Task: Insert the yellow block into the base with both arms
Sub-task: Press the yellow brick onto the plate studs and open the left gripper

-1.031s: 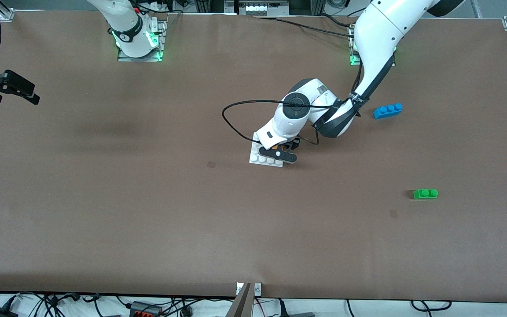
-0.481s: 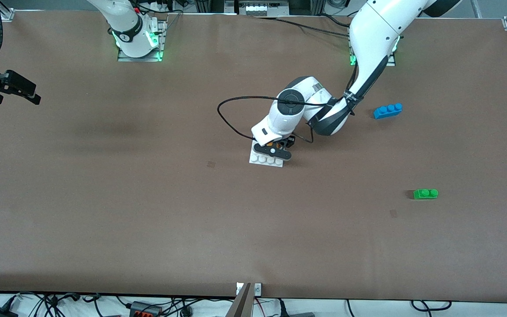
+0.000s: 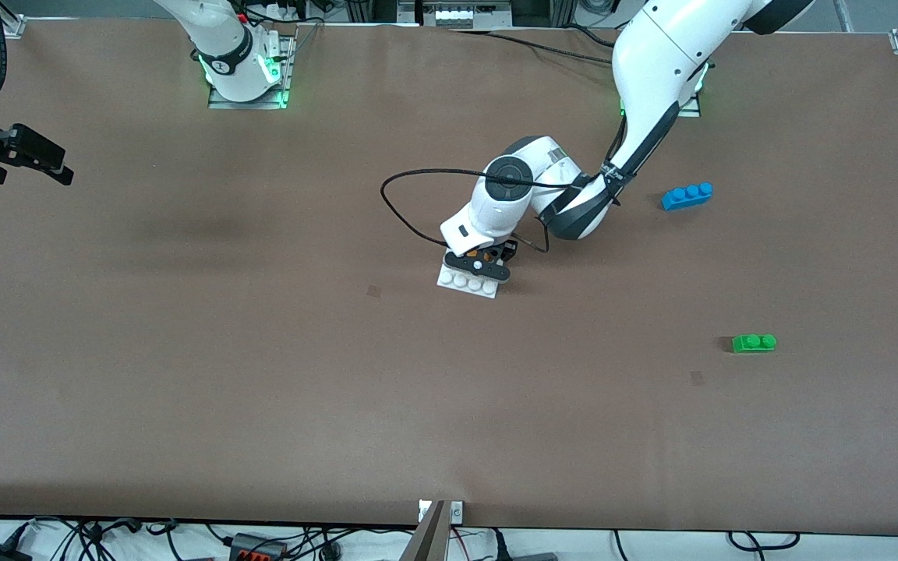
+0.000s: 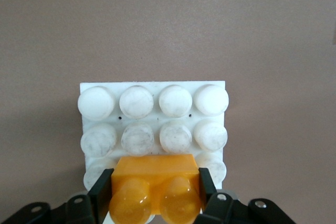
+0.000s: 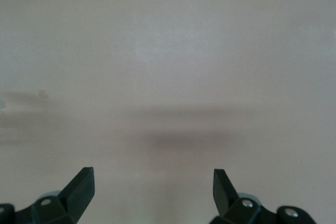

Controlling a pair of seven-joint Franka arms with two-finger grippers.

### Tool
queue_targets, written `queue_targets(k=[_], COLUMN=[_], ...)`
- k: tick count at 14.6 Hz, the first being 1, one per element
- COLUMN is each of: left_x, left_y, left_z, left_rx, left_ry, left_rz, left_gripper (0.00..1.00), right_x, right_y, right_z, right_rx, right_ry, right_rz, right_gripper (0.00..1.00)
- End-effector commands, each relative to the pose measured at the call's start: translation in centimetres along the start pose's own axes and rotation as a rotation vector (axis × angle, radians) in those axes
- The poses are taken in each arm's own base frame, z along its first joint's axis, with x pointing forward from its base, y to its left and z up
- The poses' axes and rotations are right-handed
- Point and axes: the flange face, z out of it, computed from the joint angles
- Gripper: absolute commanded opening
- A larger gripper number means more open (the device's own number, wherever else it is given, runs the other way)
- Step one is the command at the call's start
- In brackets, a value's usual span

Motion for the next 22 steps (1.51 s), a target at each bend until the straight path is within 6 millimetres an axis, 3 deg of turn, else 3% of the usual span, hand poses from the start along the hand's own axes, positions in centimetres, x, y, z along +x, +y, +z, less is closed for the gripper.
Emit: queue_targets(k=[1, 3, 4, 5, 7, 11, 13, 15, 17, 20, 22], left_x=[0.2, -0.3, -0.4, -0.1, 0.5, 4.0, 5.2, 7.1, 8.1, 7.8, 7.3], left_y=[0.6, 1.2, 1.5, 1.2, 0.8, -0.9, -3.5, -9.1, -15.1, -23.3, -27.7], left_z=[0.4, 0.8, 0.8, 0.4, -1.0, -7.6, -10.5, -13.3, -15.2, -18.0, -19.8], left_rx=[0.016, 0.024, 0.024, 0.027, 0.023, 0.114, 0.156, 0.159, 0.15, 0.164, 0.173], left_ry=[0.022, 0.018, 0.019, 0.023, 0.031, -0.044, -0.076, -0.056, -0.06, -0.081, -0.076], left_rz=[0.014, 0.027, 0.033, 0.034, 0.005, -0.049, -0.09, -0.135, -0.058, -0.061, -0.04], left_gripper=[0.5, 0.5, 0.6, 1.0, 1.0, 1.0, 1.0, 1.0, 1.0, 1.0, 1.0], right_x=[0.2, 0.2, 0.2, 0.2, 0.3, 0.3, 0.3, 0.3, 0.3, 0.3, 0.3], right_y=[0.1, 0.0, 0.0, 0.0, -0.1, -0.2, 0.0, -0.1, 0.1, 0.2, -0.1], right_z=[-0.4, -0.3, -0.3, -0.3, -0.3, -0.3, -0.3, -0.3, -0.4, -0.4, -0.4], right_rx=[0.01, 0.01, 0.01, 0.01, 0.01, 0.01, 0.01, 0.01, 0.006, 0.006, 0.006], right_ry=[0.007, 0.007, 0.007, 0.007, 0.007, 0.007, 0.007, 0.007, 0.009, 0.009, 0.009], right_rz=[-0.016, -0.016, -0.016, -0.017, -0.019, -0.021, -0.016, -0.016, -0.013, -0.011, -0.015], right_gripper=[1.0, 1.0, 1.0, 1.0, 1.0, 1.0, 1.0, 1.0, 1.0, 1.0, 1.0])
